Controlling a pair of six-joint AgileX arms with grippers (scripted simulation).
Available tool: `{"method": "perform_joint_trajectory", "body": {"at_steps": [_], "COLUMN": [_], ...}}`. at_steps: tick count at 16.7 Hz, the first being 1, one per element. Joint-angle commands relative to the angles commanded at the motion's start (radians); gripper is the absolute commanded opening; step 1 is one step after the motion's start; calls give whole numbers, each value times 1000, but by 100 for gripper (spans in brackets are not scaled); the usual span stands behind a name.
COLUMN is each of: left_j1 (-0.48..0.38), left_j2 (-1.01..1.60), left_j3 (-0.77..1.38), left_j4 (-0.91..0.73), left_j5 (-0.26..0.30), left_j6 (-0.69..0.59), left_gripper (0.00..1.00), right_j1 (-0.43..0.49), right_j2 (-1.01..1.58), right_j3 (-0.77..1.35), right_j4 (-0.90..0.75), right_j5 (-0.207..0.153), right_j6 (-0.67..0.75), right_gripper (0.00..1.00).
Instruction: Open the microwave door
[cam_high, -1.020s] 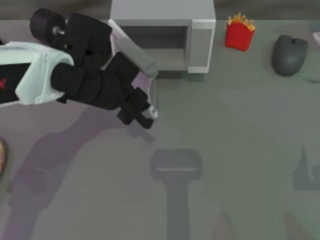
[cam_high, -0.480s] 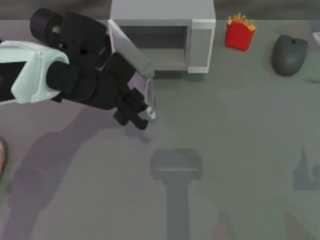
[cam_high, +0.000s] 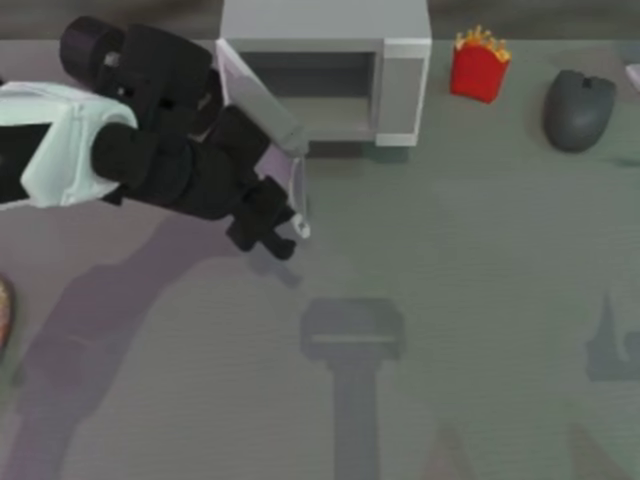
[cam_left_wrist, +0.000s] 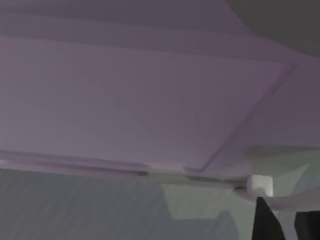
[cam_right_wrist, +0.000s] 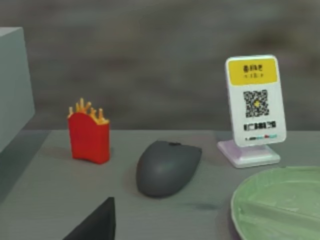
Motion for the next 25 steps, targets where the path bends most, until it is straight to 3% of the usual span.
{"method": "perform_joint_trajectory", "body": {"at_steps": [12, 20, 25], "left_j1": [0, 29, 31], "left_j2": [0, -4, -4], "left_j3": [0, 0, 0], "left_j4": [0, -30, -31], "left_j5": [0, 46, 48], "left_j6": [0, 70, 73], "left_gripper": [0, 0, 0], "right_j1": [0, 0, 0], "right_j2": [0, 0, 0], "right_j3": [0, 0, 0], "right_j4": [0, 0, 0], "right_j5": [0, 0, 0], "right_j6": [0, 0, 0], "right_gripper": [100, 100, 100]}}
